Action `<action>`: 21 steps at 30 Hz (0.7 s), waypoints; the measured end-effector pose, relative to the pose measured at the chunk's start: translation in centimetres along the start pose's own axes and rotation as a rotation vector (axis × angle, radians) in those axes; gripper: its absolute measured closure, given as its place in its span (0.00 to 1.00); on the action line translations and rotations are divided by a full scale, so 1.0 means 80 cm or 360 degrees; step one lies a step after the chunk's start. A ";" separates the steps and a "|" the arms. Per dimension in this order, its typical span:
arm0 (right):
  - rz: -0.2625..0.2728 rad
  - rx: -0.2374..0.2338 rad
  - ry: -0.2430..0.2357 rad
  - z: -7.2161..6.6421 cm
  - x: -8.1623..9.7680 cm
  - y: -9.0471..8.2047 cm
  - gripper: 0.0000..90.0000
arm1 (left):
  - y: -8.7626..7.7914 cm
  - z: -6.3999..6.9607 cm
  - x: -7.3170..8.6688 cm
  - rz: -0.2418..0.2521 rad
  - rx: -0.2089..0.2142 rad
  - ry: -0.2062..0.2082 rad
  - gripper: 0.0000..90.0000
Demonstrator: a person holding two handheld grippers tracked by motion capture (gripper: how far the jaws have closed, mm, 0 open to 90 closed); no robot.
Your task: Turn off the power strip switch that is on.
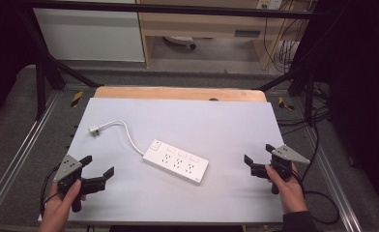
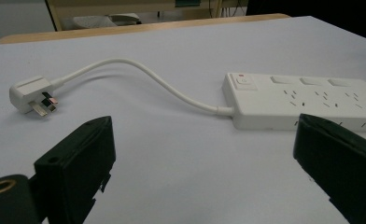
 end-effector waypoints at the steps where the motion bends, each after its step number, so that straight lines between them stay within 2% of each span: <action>1: -0.0014 -0.0008 -0.0011 -0.001 0.002 0.002 0.03 | 0.000 0.000 0.000 -0.0004 0.0001 0.0001 0.06; 14: -0.0162 -0.0110 -0.0073 -0.024 0.021 0.032 0.03 | 0.002 0.002 0.001 -0.0017 0.0006 0.0015 0.06; 18: -0.0197 -0.0133 -0.0125 -0.036 0.023 0.046 0.03 | 0.003 0.003 0.001 -0.0013 0.0003 0.0015 0.06; 21: -0.0266 -0.0130 -0.0166 -0.043 0.026 0.055 0.03 | 0.003 0.003 0.001 -0.0014 0.0003 0.0013 0.06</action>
Point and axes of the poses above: each handheld gripper's, and its own axes: y roughly forward along the jaws, x roughly out of its underside, z roughly to its right, the point moved 2 cm from there along y, roughly forward along the jaws, and after that the axes turned 2 degrees about x, right-handed, at the moved point
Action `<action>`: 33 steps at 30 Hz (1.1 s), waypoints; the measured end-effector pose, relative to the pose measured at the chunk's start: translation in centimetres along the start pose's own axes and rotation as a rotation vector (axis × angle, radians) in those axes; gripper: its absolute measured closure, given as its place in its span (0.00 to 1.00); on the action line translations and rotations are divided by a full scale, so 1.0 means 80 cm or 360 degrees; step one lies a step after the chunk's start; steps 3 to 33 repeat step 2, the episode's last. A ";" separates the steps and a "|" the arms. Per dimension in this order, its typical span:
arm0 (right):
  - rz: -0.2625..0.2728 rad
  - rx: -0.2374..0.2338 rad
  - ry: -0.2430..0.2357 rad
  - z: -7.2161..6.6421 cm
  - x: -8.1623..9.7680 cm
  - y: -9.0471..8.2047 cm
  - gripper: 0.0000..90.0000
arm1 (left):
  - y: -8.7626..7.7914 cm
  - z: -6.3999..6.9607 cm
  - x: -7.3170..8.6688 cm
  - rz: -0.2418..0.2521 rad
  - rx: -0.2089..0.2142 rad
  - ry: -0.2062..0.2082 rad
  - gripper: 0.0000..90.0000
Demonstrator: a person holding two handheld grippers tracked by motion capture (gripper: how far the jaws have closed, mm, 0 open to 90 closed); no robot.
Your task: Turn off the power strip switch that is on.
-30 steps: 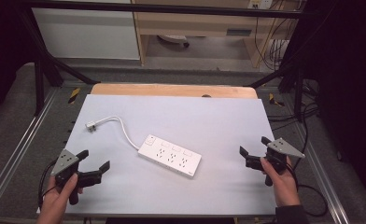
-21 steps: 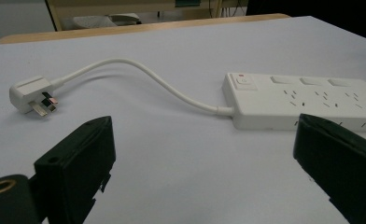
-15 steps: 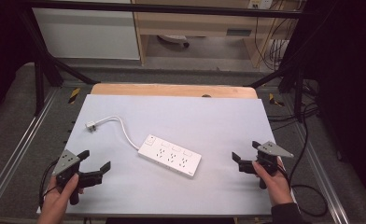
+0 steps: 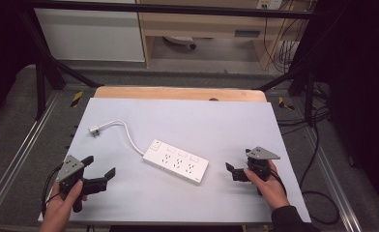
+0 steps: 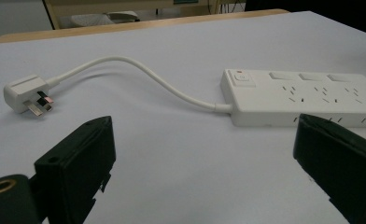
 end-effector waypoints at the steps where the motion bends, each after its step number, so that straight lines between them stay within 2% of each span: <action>1: 0.0000 0.0000 0.0000 0.000 0.000 0.000 0.03 | 0.000 0.000 0.000 0.0000 0.0001 0.0000 0.06; 33: -0.0006 0.0009 -0.0007 0.000 0.000 0.000 0.03 | 0.000 0.000 0.000 -0.0001 0.0002 0.0002 0.06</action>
Point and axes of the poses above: each handheld gripper's, and its own axes: y roughly forward along the jaws, x roughly out of its underside, z roughly to its right, the point moved 2 cm from there along y, roughly forward along the jaws, and after that the axes turned 2 degrees about x, right-handed, at the moved point
